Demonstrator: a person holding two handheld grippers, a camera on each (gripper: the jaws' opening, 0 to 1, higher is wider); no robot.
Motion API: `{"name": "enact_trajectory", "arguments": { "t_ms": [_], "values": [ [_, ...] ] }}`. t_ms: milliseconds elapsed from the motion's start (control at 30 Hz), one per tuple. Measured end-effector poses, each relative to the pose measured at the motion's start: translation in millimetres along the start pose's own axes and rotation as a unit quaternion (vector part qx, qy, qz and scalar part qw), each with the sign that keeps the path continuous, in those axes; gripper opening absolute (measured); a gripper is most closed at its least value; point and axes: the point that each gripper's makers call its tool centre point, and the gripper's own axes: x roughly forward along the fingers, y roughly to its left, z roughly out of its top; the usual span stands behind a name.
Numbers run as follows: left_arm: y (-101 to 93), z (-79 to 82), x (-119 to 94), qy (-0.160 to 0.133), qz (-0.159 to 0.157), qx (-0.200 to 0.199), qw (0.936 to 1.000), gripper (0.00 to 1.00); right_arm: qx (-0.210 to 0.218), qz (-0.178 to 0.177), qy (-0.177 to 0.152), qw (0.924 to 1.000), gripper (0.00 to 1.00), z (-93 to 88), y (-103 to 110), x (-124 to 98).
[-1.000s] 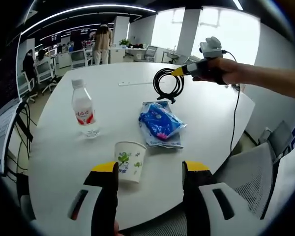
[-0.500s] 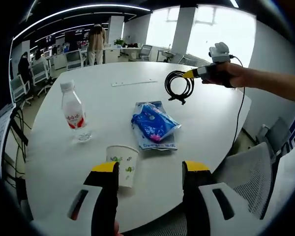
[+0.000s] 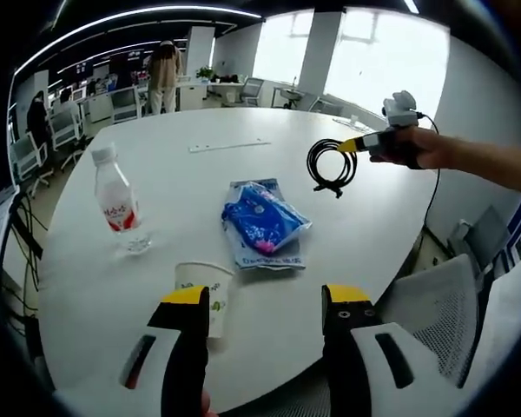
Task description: Arrange the tabletop items into an orderly group along one side of the table until the central work area is clear of visible clutter.
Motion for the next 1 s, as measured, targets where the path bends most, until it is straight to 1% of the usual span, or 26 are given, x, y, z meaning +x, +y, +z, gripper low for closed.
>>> {"name": "enact_trajectory", "arguments": {
  "t_ms": [100, 233, 400, 467, 533, 633, 733, 900, 1000],
  "values": [
    [-1.0, 0.5, 2, 0.002, -0.002, 0.0, 1.0, 0.52, 0.004, 0.001, 0.008, 1.0, 0.06, -10.7, 0, 3],
    [1.3, 2.1, 2, 0.002, -0.002, -0.001, 1.0, 0.52, 0.002, 0.013, 0.022, 0.9997, 0.06, -24.1, 7, 8],
    [5.0, 4.1, 2, 0.002, 0.001, -0.002, 1.0, 0.52, 0.018, 0.027, 0.029, 0.999, 0.06, -34.8, 17, 15],
    [5.8, 3.0, 3, 0.003, 0.001, -0.004, 1.0, 0.52, 0.007, 0.031, 0.042, 0.9986, 0.06, -42.7, 21, 18],
    [5.9, 1.2, 3, 0.006, 0.001, -0.002, 1.0, 0.52, 0.003, 0.03, 0.05, 0.9983, 0.06, -48.1, 22, 21],
    [4.7, -0.9, 2, 0.009, 0.0, -0.002, 1.0, 0.52, 0.018, 0.033, 0.052, 0.9979, 0.06, -53.2, 22, 24],
    [5.9, -3.6, 2, 0.012, 0.002, -0.002, 0.9999, 0.52, 0.015, 0.033, 0.061, 0.9975, 0.06, -60.0, 21, 28],
    [8.5, -5.0, 2, 0.013, 0.006, -0.008, 0.9999, 0.52, 0.022, 0.029, 0.07, 0.9969, 0.05, -68.5, 15, 33],
    [9.8, -4.0, 2, 0.013, 0.007, -0.009, 0.9999, 0.52, 0.016, 0.024, 0.078, 0.9965, 0.05, -73.3, 7, 39]
  ]
}}
